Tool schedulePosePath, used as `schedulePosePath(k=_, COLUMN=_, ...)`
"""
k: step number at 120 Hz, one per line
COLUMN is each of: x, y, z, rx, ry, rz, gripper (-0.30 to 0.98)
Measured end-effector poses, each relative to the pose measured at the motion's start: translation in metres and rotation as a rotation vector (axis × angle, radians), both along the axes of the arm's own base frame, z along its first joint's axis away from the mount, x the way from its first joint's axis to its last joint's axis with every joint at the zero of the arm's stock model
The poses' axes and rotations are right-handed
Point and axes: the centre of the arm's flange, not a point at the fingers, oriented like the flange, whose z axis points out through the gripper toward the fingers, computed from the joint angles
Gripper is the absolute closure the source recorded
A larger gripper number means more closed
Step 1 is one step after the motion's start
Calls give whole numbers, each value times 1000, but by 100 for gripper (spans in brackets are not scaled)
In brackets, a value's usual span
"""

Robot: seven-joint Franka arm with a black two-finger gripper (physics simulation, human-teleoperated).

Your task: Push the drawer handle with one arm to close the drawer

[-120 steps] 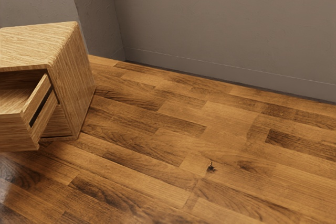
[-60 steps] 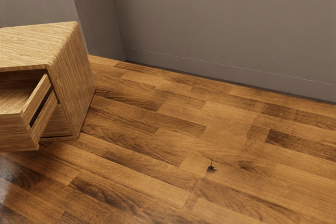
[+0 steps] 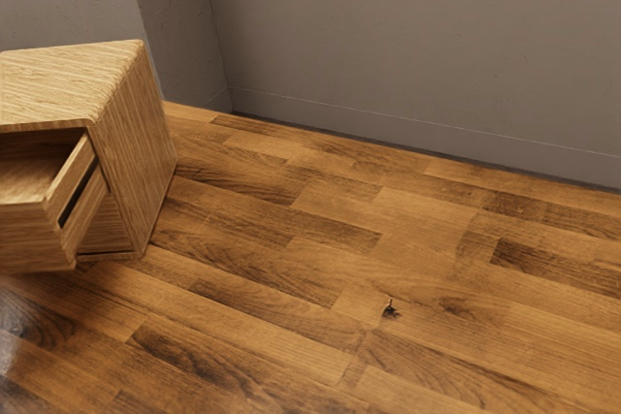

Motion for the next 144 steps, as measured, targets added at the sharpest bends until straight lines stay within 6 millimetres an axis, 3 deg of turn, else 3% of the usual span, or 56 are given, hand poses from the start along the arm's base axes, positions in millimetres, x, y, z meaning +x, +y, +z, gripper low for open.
schedulePosePath(k=26, x=6, y=2, z=8, rx=6, ry=-18, rz=0, gripper=78)
schedulePosePath(k=73, x=35, y=6, z=6, rx=-4, ry=1, rz=-21, gripper=78)
schedulePosePath(k=144, x=71, y=30, z=1, rx=-18, ry=9, rz=-22, gripper=79)
